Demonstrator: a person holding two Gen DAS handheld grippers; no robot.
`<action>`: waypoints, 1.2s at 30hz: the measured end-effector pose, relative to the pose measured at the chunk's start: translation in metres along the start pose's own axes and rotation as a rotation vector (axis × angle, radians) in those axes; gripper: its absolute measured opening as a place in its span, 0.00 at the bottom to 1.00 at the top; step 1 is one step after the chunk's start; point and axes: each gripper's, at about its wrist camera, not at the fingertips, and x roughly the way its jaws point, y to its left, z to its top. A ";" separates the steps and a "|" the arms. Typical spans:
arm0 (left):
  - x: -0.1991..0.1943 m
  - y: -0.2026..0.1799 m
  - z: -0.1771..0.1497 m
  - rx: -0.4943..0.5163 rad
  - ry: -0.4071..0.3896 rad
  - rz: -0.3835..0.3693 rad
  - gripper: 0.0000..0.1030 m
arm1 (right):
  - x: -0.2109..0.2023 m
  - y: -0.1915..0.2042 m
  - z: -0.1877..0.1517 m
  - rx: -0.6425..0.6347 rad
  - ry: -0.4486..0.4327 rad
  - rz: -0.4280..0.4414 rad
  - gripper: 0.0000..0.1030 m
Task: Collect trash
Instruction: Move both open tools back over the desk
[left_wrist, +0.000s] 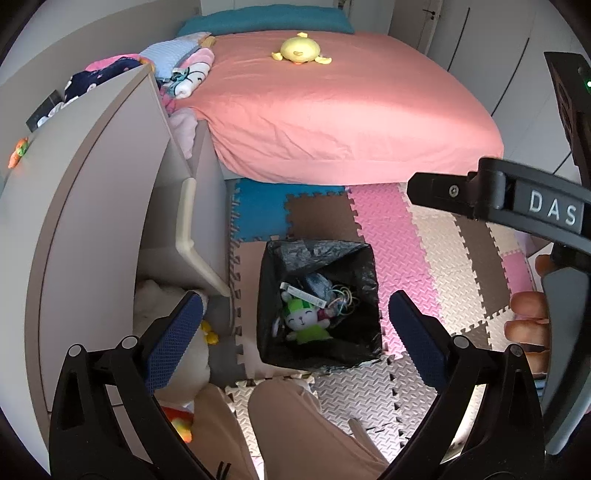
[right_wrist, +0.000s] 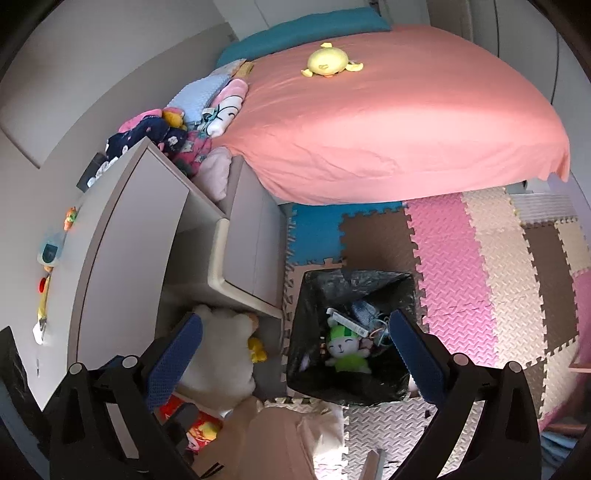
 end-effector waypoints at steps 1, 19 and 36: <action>-0.001 0.002 0.000 -0.005 -0.004 -0.007 0.94 | -0.001 0.001 0.001 -0.003 -0.005 0.003 0.98; -0.065 0.090 0.010 -0.158 -0.117 0.028 0.94 | -0.036 0.116 0.027 -0.150 -0.180 0.154 0.98; -0.145 0.296 -0.042 -0.676 -0.266 0.395 0.94 | 0.001 0.295 0.013 -0.455 -0.109 0.294 0.98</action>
